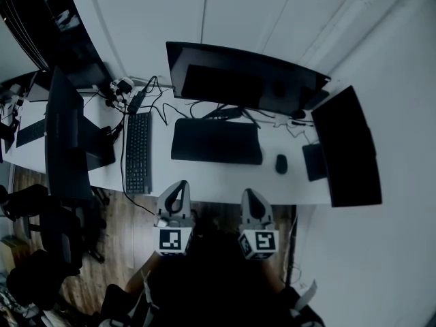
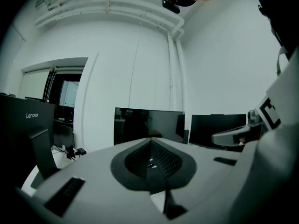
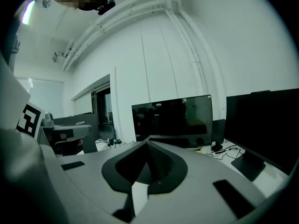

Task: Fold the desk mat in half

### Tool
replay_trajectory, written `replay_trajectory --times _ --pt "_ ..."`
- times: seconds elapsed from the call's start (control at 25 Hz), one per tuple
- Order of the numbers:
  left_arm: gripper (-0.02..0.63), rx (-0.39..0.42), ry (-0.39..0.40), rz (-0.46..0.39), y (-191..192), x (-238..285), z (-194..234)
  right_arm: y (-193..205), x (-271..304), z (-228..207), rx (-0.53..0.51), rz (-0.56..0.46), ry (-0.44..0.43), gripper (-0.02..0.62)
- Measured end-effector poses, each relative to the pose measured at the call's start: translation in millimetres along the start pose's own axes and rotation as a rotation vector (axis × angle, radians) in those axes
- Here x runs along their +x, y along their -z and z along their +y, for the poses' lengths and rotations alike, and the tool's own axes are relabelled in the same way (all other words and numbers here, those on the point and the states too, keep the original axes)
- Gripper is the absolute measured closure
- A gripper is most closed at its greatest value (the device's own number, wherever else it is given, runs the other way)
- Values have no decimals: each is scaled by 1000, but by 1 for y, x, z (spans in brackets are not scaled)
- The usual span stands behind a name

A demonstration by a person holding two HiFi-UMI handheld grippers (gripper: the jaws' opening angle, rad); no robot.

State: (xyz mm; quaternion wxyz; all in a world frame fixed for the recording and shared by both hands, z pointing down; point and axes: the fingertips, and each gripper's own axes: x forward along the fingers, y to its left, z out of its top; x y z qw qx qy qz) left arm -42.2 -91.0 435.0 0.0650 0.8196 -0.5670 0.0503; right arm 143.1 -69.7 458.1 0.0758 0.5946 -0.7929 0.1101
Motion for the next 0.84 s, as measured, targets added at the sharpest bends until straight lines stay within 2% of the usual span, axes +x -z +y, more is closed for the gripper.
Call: replay_trajectory --times 0.68,0.84 --pt "598 13 17 1 0 17 -8 1 5 -6 -7 2 -7 589" --pt "598 25 23 -12 -4 21 -9 -9 9 -4 0 -9 -14 589"
